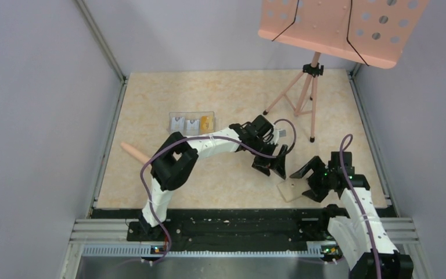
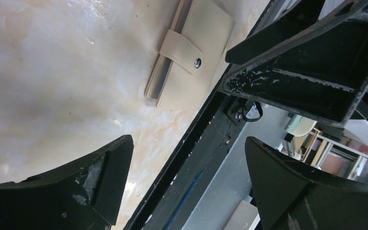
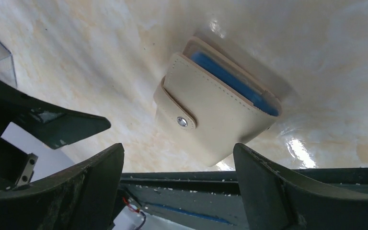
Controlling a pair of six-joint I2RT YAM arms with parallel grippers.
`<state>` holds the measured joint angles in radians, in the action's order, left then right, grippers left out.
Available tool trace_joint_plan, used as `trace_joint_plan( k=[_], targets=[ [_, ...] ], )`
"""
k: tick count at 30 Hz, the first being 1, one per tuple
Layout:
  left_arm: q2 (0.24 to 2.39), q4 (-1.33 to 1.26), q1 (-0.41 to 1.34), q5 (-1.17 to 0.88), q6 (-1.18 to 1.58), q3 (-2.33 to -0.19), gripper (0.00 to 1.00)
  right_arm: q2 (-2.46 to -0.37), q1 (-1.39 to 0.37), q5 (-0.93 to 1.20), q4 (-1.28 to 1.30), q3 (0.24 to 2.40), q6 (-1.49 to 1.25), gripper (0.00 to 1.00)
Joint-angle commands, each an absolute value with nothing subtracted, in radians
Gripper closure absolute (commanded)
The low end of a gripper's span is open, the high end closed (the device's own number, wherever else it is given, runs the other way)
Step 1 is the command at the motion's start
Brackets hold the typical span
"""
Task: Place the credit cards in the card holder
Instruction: Pick up the card holder from the corner of the board.
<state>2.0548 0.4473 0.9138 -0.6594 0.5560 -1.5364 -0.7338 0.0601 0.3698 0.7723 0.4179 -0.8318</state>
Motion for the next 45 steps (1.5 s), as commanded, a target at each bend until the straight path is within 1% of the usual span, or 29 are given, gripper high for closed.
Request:
trace_joint_plan(
  k=[1, 7, 11, 12, 14, 15, 19, 22, 24, 28, 30, 32, 36, 39, 43, 45],
  targets=[
    [2.108, 0.426, 0.914, -0.737, 0.560, -1.577, 0.09, -0.726, 0.071, 0.421, 0.780, 0.393, -0.909, 0.18],
    [2.160, 0.471, 0.913, -0.773, 0.523, -1.581, 0.10, -0.693, 0.071, 0.326, 0.904, 0.426, -0.917, 0.19],
    [2.185, 0.474, 0.913, -0.809, 0.519, -1.592, 0.12, -0.680, 0.071, 0.229, 0.917, 0.402, -0.914, 0.21],
    [2.195, 0.473, 0.913, -0.824, 0.523, -1.600, 0.12, -0.684, 0.071, 0.213, 0.902, 0.393, -0.913, 0.21],
    [2.218, 0.488, 0.913, -0.843, 0.525, -1.623, 0.15, -0.699, 0.071, 0.207, 0.840, 0.372, -0.908, 0.26],
    [2.227, 0.492, 0.911, -0.848, 0.522, -1.629, 0.15, -0.708, 0.071, 0.206, 0.821, 0.363, -0.907, 0.27],
    [2.270, 0.529, 0.896, -0.843, 0.503, -1.672, 0.16, -0.772, 0.071, 0.202, 0.766, 0.354, -0.866, 0.27],
    [2.314, 0.530, 0.877, -0.876, 0.521, -1.702, 0.18, -0.813, 0.071, 0.216, 0.678, 0.347, -0.828, 0.28],
    [2.333, 0.520, 0.871, -0.889, 0.533, -1.719, 0.20, -0.850, 0.071, 0.255, 0.594, 0.340, -0.808, 0.30],
    [2.351, 0.520, 0.857, -0.902, 0.561, -1.767, 0.25, -0.979, 0.071, 0.313, 0.474, 0.407, -0.730, 0.32],
    [2.350, 0.499, 0.850, -0.903, 0.587, -1.769, 0.29, -1.078, 0.071, 0.344, 0.458, 0.460, -0.660, 0.32],
    [2.354, 0.491, 0.844, -0.898, 0.617, -1.766, 0.35, -1.177, 0.071, 0.377, 0.457, 0.513, -0.591, 0.37],
    [2.344, 0.459, 0.845, -0.865, 0.681, -1.722, 0.45, -1.321, 0.071, 0.430, 0.449, 0.546, -0.517, 0.58],
    [2.299, 0.438, 0.842, -0.842, 0.687, -1.655, 0.45, -1.333, 0.071, 0.456, 0.423, 0.541, -0.506, 0.75],
    [2.194, 0.516, 0.828, -0.771, 0.584, -1.598, 0.41, -1.281, 0.069, 0.467, 0.422, 0.545, -0.485, 1.00],
    [2.122, 0.504, 0.823, -0.725, 0.560, -1.530, 0.39, -1.241, 0.069, 0.466, 0.442, 0.548, -0.468, 1.00]
  ],
)
